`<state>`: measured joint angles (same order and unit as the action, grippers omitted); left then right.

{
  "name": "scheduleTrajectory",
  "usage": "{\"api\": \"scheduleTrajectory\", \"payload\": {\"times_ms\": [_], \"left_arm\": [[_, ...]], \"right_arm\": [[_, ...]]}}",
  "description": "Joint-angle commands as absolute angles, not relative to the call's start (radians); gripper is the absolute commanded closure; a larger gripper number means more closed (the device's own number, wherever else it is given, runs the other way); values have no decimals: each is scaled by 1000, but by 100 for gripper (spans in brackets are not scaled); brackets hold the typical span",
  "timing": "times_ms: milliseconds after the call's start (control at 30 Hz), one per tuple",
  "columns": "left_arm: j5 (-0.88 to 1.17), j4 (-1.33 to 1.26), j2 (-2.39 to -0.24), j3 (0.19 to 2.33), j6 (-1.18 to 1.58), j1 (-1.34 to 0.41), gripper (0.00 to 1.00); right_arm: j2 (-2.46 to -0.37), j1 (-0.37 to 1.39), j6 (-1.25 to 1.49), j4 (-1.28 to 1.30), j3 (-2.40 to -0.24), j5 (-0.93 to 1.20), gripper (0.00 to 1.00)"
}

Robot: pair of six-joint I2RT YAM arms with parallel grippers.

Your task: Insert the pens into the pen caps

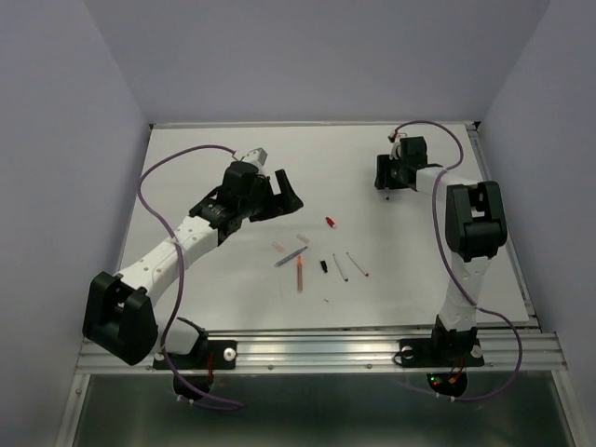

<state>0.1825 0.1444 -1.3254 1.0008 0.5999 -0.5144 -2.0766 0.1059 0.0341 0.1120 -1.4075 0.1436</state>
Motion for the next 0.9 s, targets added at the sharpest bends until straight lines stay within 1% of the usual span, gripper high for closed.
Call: {"api": "scheduleTrajectory", "payload": {"times_ms": [0, 133, 200, 267, 300, 467, 600, 667, 700, 767, 833, 867], "left_arm": [[183, 109, -1276, 996, 584, -509, 1], [190, 110, -1269, 999, 578, -509, 1], [198, 107, -1262, 997, 577, -509, 1], [201, 107, -1256, 994, 574, -509, 1], [202, 107, -1250, 993, 572, -509, 1], [218, 100, -1223, 982, 569, -509, 1], [209, 95, -1189, 977, 566, -509, 1], [204, 103, -1186, 977, 566, -509, 1], [198, 109, -1183, 974, 569, -509, 1], [196, 117, -1183, 971, 566, -509, 1], [189, 132, -1189, 973, 566, -509, 1], [184, 138, -1190, 971, 565, -509, 1]], "right_arm": [[-2025, 107, 48, 126, -1430, 110, 37], [-1948, 107, 67, 140, -1414, 135, 30], [-1878, 107, 87, 141, -1385, 130, 26], [-1820, 107, 115, 143, -1358, 124, 0], [-1754, 107, 153, 143, -1323, 112, 0], [-1556, 107, 262, 149, -1212, 55, 0], [-1434, 107, 284, 204, -1149, 165, 0], [-1390, 107, 305, 216, -1109, 267, 0], [-1358, 107, 368, 221, -1064, 290, 0], [-1345, 107, 440, 238, -1033, 317, 0], [-1342, 107, 445, 256, -988, 421, 0], [-1333, 150, 428, 262, -970, 407, 0]]}}
